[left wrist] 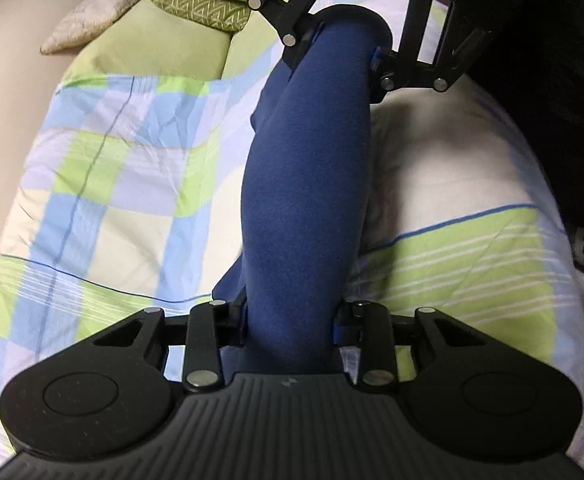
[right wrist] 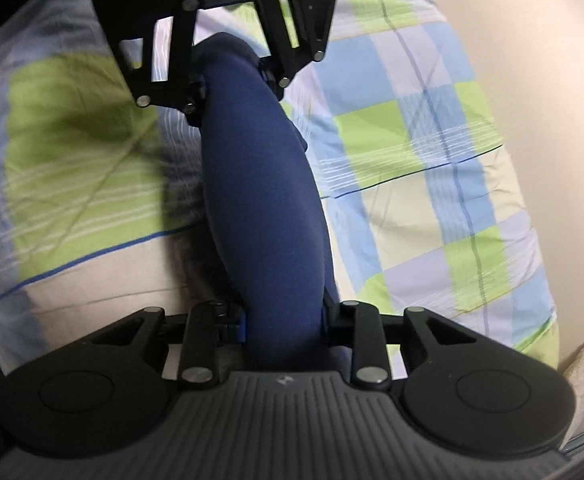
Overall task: Fold clothes
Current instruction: 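Grasp the folded sweatshirt edge with the left gripper while the right gripper grasps it, then carry the folded sweatshirt with both grippers toward the white chair seat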
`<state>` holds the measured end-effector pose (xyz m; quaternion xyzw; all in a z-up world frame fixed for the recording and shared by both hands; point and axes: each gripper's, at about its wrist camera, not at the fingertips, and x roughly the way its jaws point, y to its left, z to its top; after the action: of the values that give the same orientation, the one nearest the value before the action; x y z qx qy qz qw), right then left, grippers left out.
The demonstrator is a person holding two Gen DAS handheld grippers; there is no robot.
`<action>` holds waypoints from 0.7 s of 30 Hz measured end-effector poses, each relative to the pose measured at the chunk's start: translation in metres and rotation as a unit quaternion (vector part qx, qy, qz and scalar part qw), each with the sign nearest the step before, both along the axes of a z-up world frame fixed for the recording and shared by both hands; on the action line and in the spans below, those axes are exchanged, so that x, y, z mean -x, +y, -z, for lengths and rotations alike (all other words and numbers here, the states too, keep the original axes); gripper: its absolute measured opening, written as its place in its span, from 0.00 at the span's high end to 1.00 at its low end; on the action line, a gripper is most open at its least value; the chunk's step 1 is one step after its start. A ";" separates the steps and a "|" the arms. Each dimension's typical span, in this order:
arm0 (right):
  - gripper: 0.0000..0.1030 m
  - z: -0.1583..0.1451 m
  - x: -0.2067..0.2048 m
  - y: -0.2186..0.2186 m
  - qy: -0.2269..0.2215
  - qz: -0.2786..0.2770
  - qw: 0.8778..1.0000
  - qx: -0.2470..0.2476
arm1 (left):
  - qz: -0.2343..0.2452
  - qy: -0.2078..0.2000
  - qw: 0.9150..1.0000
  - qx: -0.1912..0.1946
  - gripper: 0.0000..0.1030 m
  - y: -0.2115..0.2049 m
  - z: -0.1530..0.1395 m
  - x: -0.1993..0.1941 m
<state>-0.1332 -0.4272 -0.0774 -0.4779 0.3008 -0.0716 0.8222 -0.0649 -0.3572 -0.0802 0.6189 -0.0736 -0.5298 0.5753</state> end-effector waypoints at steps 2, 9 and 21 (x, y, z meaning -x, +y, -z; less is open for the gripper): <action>0.75 -0.008 0.010 0.004 -0.011 0.003 1.000 0.002 | 0.001 -0.012 1.000 0.002 0.61 0.003 -0.009 0.012; 0.75 -0.034 0.040 0.011 -0.043 0.006 0.999 0.008 | 0.004 -0.036 0.999 0.015 0.61 0.012 -0.033 0.055; 0.75 -0.054 0.092 0.016 -0.050 0.058 0.997 0.030 | 0.065 -0.044 0.996 0.045 0.61 0.007 -0.041 0.096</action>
<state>-0.2247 -0.4112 -0.0229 -0.4800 0.2842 -0.1515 0.8160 -0.1610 -0.3506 -0.0391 0.6089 -0.1631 -0.5341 0.5633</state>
